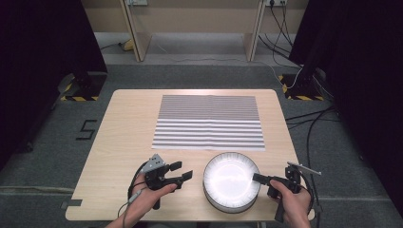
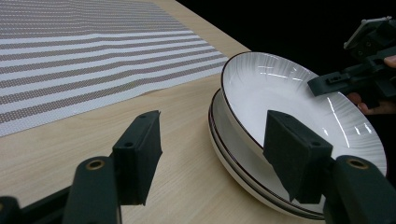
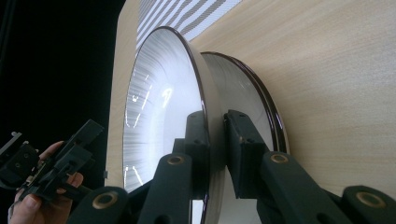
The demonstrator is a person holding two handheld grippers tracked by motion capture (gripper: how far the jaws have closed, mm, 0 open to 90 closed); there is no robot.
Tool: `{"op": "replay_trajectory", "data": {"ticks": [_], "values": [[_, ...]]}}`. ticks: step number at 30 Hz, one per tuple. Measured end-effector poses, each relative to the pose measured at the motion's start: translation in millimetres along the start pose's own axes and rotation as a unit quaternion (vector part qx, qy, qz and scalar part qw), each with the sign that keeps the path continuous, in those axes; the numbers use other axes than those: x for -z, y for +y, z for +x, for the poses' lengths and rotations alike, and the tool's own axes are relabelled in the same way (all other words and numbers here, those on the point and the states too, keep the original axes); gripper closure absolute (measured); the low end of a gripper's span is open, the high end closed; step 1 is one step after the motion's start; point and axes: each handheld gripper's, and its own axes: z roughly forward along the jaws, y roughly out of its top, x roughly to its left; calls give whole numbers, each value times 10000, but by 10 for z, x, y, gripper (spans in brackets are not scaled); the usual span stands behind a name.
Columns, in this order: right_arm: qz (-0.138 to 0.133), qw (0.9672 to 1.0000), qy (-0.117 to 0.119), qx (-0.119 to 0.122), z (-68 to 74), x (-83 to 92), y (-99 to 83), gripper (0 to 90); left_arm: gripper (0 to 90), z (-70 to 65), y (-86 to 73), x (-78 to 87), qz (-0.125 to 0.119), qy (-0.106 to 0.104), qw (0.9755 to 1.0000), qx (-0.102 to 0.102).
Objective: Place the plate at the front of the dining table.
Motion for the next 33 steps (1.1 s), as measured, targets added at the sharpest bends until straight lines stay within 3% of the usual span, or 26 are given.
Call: {"op": "replay_trajectory", "data": {"ticks": [33], "values": [[-152,9996,223,94,213,-30,191,785,357,197,-154,224,-11,256,9996,114]]}}
